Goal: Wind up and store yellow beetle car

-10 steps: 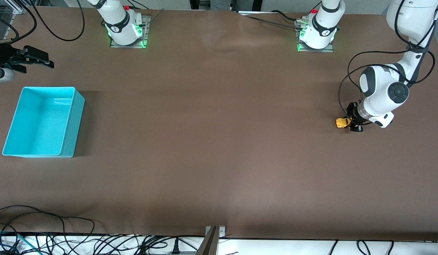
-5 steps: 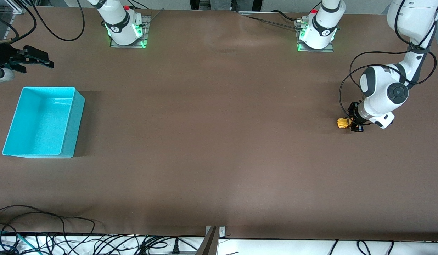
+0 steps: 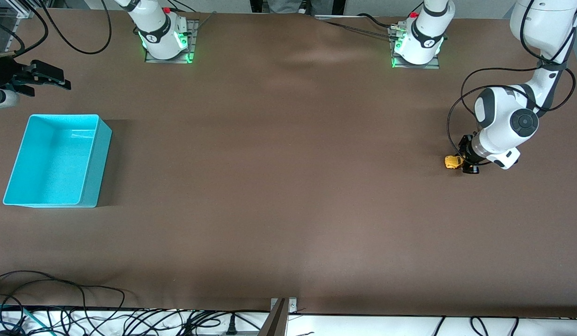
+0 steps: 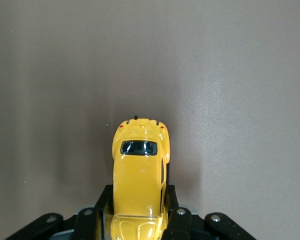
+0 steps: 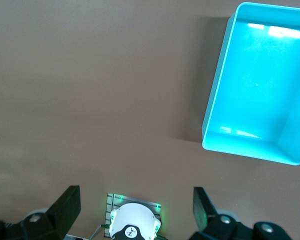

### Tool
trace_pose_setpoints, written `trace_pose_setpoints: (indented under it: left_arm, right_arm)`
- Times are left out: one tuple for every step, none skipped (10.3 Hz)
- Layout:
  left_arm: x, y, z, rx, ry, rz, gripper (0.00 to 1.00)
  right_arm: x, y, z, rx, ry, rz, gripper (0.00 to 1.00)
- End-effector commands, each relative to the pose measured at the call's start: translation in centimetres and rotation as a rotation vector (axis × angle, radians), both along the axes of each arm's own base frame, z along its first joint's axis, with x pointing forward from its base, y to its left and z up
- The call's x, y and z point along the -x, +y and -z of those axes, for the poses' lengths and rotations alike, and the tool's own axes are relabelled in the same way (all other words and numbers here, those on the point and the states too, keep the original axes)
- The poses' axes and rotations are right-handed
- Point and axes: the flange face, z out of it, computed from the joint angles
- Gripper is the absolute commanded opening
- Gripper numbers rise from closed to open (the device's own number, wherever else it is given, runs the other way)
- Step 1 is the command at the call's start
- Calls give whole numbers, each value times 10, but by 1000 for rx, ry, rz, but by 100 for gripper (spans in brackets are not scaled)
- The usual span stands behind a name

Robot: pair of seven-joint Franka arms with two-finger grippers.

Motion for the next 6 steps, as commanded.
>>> trace_pose_setpoints:
  left_arm:
    - [-8,9,31,-16,14,33,30]
    - [-8,9,29,-17,9,33,73]
    - [-9,9,27,-17,6,34,80]
    - [-10,9,27,-18,5,33,86]
    - [-12,9,25,-19,-1,32,86]
    - [-13,9,25,-19,-3,29,86]
  right_arm:
    - [1,-10,-5,9,3,-2,100]
    - [0,-10,-4,9,5,-4,100]
    - [0,-10,-4,9,5,-4,100]
    - [0,-9,-4,8,5,-4,100]
    - [0,-9,-4,8,5,-5,100]
    - [0,-10,-4,8,5,-2,100]
